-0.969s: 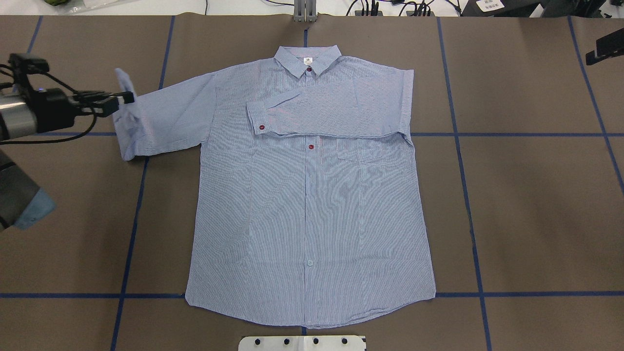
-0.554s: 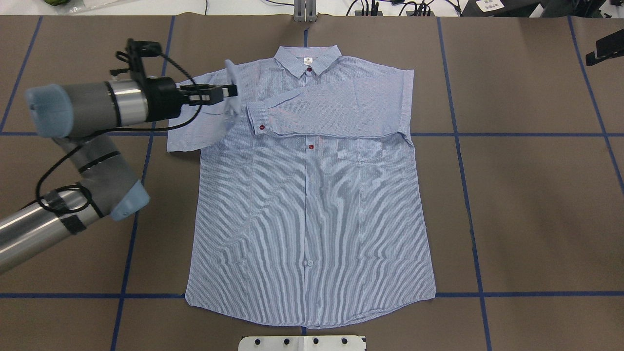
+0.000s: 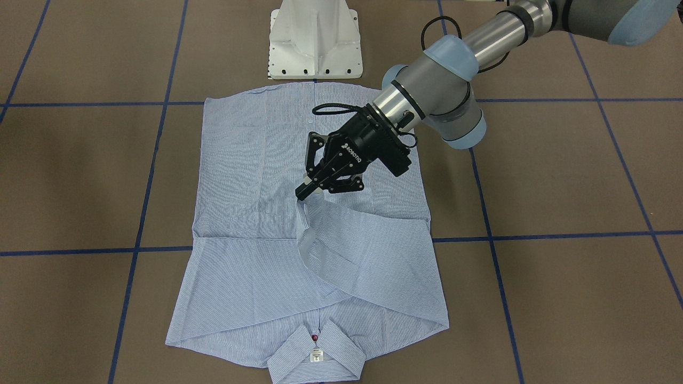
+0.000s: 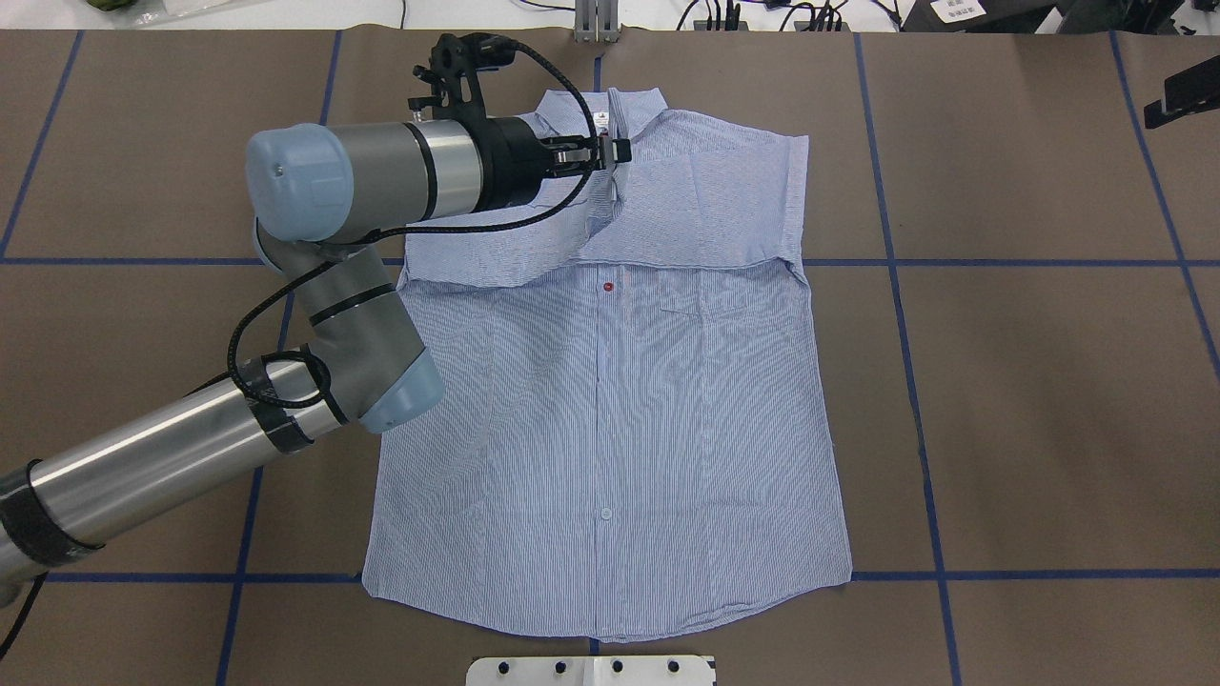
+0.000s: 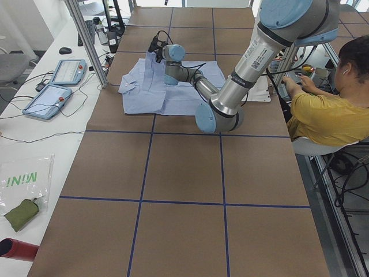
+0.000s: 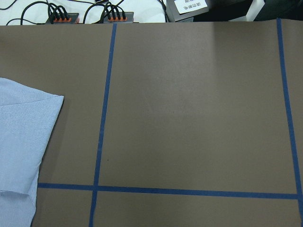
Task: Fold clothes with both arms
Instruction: 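Lift the cuff with the left gripper and carry it toward the collar, then lay the sleeve down and release with the left gripper while the right approaches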
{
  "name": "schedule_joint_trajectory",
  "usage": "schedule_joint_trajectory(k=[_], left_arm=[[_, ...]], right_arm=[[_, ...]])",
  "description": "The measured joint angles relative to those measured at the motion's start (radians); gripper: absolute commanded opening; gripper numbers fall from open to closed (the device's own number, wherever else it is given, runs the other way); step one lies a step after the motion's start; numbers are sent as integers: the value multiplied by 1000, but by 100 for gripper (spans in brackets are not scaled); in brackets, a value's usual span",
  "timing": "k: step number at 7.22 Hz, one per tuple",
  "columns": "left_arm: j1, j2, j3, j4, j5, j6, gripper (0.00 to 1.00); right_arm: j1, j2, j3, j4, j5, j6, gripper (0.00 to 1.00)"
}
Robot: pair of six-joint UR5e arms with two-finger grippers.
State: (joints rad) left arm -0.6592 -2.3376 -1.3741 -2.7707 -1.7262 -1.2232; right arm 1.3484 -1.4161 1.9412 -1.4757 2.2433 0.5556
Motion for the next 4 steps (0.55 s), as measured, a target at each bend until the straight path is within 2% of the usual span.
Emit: schedule_joint_trajectory(k=[1, 3, 4], left_arm=[[16, -16, 2, 41, 17, 1, 0], [86, -26, 28, 97, 110, 9, 0], [135, -37, 53, 116, 165, 10, 18]], right_arm=[[0, 0, 0, 0, 0, 1, 100], [0, 0, 0, 0, 1, 0, 100], [0, -1, -1, 0, 1, 0, 100]])
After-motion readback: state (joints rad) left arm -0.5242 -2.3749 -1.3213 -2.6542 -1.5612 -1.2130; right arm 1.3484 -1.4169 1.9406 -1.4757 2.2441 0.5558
